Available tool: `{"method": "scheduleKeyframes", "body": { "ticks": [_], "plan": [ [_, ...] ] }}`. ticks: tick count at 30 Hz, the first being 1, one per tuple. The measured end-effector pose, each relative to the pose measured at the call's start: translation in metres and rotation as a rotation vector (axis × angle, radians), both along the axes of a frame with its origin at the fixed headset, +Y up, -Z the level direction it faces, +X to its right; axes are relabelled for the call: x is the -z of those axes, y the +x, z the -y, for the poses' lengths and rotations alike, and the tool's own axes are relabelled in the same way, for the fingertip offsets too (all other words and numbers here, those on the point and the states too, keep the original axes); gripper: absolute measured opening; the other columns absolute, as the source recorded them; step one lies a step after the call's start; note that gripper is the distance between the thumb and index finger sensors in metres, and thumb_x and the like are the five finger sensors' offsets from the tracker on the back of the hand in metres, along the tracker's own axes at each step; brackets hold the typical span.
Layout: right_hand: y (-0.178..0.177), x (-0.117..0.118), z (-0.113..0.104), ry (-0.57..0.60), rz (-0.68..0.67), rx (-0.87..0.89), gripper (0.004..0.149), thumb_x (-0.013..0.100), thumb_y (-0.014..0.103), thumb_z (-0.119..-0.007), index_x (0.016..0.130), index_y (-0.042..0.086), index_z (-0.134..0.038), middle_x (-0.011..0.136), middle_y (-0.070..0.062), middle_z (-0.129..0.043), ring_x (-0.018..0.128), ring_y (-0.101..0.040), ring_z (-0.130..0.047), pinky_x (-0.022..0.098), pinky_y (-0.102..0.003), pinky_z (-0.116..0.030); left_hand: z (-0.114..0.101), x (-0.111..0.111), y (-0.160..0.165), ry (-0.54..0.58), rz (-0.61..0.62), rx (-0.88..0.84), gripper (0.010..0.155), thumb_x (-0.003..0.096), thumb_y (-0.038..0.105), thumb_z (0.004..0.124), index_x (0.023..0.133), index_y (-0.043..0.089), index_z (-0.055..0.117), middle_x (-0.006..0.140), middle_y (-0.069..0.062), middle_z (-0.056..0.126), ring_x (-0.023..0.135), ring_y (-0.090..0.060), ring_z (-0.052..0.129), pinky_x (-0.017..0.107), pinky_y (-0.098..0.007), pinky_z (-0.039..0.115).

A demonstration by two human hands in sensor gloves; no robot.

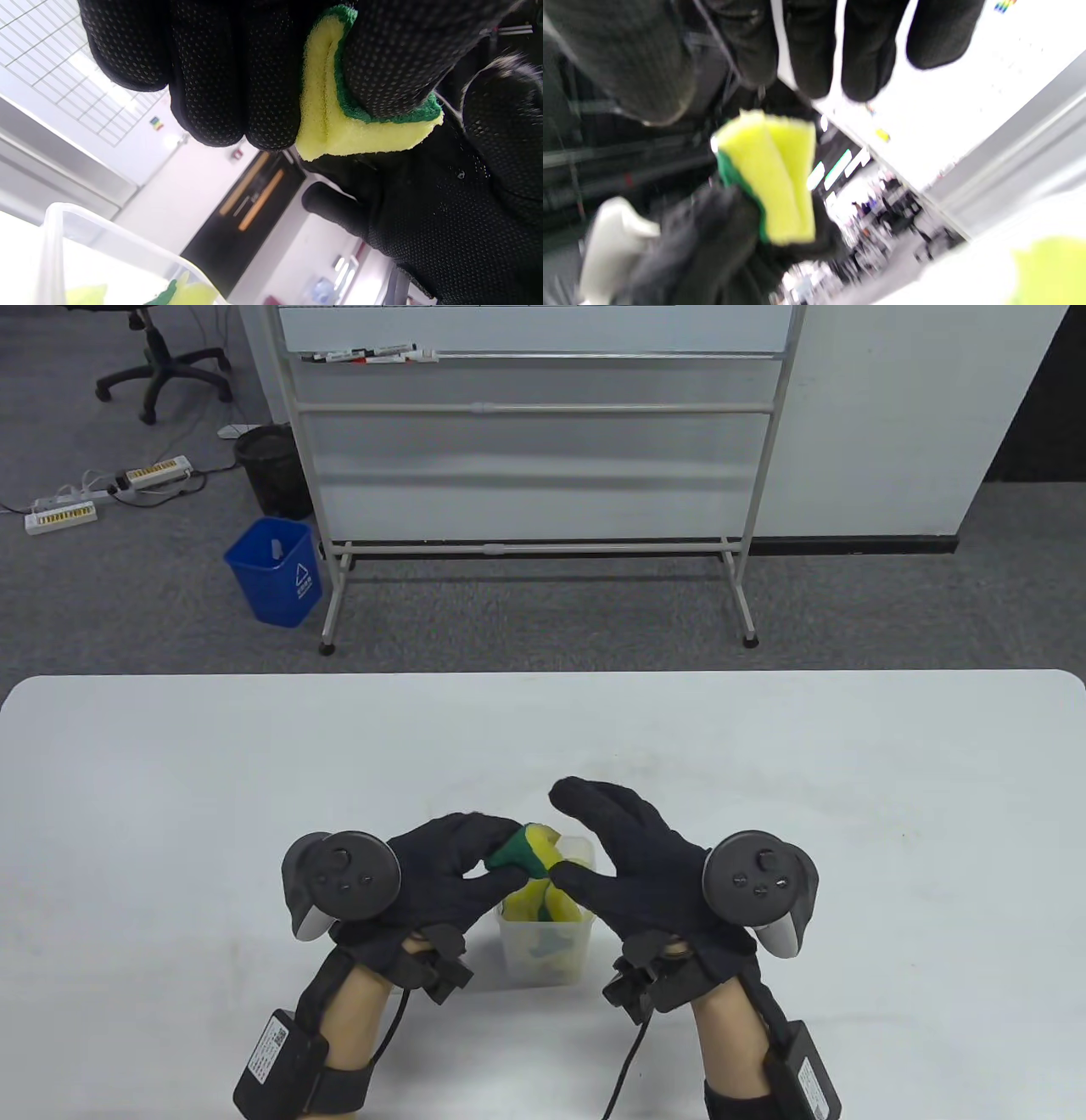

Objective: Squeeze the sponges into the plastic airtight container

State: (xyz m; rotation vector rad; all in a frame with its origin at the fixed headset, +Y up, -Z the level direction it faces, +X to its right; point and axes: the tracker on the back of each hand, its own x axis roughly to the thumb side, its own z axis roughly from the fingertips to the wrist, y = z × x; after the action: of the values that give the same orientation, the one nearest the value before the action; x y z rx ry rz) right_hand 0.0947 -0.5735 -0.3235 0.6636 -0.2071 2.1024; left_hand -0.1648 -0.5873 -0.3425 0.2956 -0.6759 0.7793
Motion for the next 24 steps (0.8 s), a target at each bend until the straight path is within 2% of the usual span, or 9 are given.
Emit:
{"method": "scheduleKeyframes", "body": {
  "ticks": [2, 4, 7, 9, 12, 14, 17, 20, 24],
  "plan": [
    [-0.006, 0.001, 0.003, -0.038, -0.054, -0.028, 0.086, 0.042, 0.061, -0.088, 0.115, 0.032, -0.052, 0.121, -0.012, -0.055, 0.104, -0.043, -0.069, 0.073, -0.064, -0.057, 0.001, 0.000, 0.003, 0.000, 0.009, 0.010, 0.052, 0.0414, 0.049, 0.088, 0.085, 0.021, 0.084, 0.073, -0.001, 0.103, 0.068, -0.027, 0.101, 0.063, -0.054, 0.080],
    [-0.014, 0.003, 0.006, -0.049, -0.069, -0.034, 0.081, 0.043, 0.055, -0.090, 0.113, 0.030, -0.059, 0.117, -0.011, -0.065, 0.099, -0.042, -0.076, 0.071, -0.063, -0.060, 0.002, 0.000, 0.004, 0.003, 0.005, 0.022, 0.052, 0.0413, 0.050, 0.088, 0.084, 0.021, 0.084, 0.072, -0.001, 0.104, 0.067, -0.026, 0.102, 0.062, -0.054, 0.081],
    [-0.017, 0.002, 0.006, 0.030, 0.050, -0.044, 0.067, 0.043, 0.044, -0.091, 0.104, 0.025, -0.073, 0.099, -0.007, -0.086, 0.084, -0.034, -0.091, 0.067, -0.057, -0.069, 0.003, 0.000, 0.005, 0.004, -0.014, 0.048, 0.052, 0.0411, 0.051, 0.088, 0.084, 0.021, 0.085, 0.071, -0.001, 0.104, 0.067, -0.026, 0.102, 0.062, -0.054, 0.081],
    [-0.018, 0.000, 0.005, 0.081, 0.105, -0.055, 0.062, 0.042, 0.042, -0.091, 0.100, 0.023, -0.079, 0.091, -0.006, -0.092, 0.077, -0.031, -0.096, 0.065, -0.055, -0.072, 0.004, 0.001, 0.006, 0.006, -0.028, 0.063, 0.052, 0.0414, 0.052, 0.088, 0.084, 0.022, 0.084, 0.072, -0.001, 0.104, 0.068, -0.027, 0.102, 0.062, -0.054, 0.081],
    [-0.017, -0.001, 0.006, 0.132, 0.184, -0.050, 0.056, 0.040, 0.039, -0.093, 0.094, 0.023, -0.085, 0.082, -0.004, -0.097, 0.068, -0.027, -0.100, 0.062, -0.053, -0.075, 0.008, 0.002, 0.008, -0.035, -0.026, 0.102, 0.057, 0.0433, 0.055, 0.083, 0.091, 0.025, 0.079, 0.085, -0.002, 0.098, 0.080, -0.029, 0.096, 0.066, -0.057, 0.077],
    [-0.014, 0.002, 0.008, 0.112, 0.205, -0.035, 0.056, 0.040, 0.038, -0.093, 0.092, 0.022, -0.086, 0.078, -0.004, -0.099, 0.064, -0.025, -0.101, 0.062, -0.052, -0.076, 0.013, 0.005, 0.008, -0.053, -0.031, 0.104, 0.061, 0.0459, 0.059, 0.076, 0.097, 0.026, 0.074, 0.096, -0.005, 0.090, 0.090, -0.033, 0.088, 0.068, -0.060, 0.073],
    [-0.008, 0.005, 0.011, 0.072, 0.250, -0.011, 0.057, 0.039, 0.038, -0.094, 0.093, 0.020, -0.086, 0.075, -0.004, -0.100, 0.061, -0.025, -0.103, 0.061, -0.052, -0.077, 0.025, 0.014, 0.002, -0.144, -0.053, 0.140, 0.066, 0.0483, 0.063, 0.069, 0.104, 0.029, 0.066, 0.111, -0.009, 0.074, 0.103, -0.039, 0.071, 0.072, -0.065, 0.065],
    [-0.004, 0.008, 0.014, 0.035, 0.290, -0.028, 0.059, 0.039, 0.039, -0.094, 0.094, 0.020, -0.084, 0.073, -0.004, -0.101, 0.059, -0.024, -0.104, 0.060, -0.051, -0.077, 0.039, 0.024, -0.004, -0.195, -0.104, 0.168, 0.066, 0.0496, 0.062, 0.067, 0.108, 0.032, 0.060, 0.119, -0.008, 0.063, 0.108, -0.041, 0.061, 0.073, -0.067, 0.061],
    [-0.003, 0.012, 0.017, -0.019, 0.261, -0.025, 0.059, 0.039, 0.039, -0.094, 0.094, 0.020, -0.083, 0.071, -0.004, -0.102, 0.056, -0.024, -0.105, 0.059, -0.051, -0.079, 0.059, 0.034, -0.004, -0.253, -0.144, 0.223, 0.065, 0.0509, 0.059, 0.066, 0.110, 0.034, 0.056, 0.122, -0.006, 0.054, 0.110, -0.040, 0.057, 0.073, -0.067, 0.059]
  ]
}}
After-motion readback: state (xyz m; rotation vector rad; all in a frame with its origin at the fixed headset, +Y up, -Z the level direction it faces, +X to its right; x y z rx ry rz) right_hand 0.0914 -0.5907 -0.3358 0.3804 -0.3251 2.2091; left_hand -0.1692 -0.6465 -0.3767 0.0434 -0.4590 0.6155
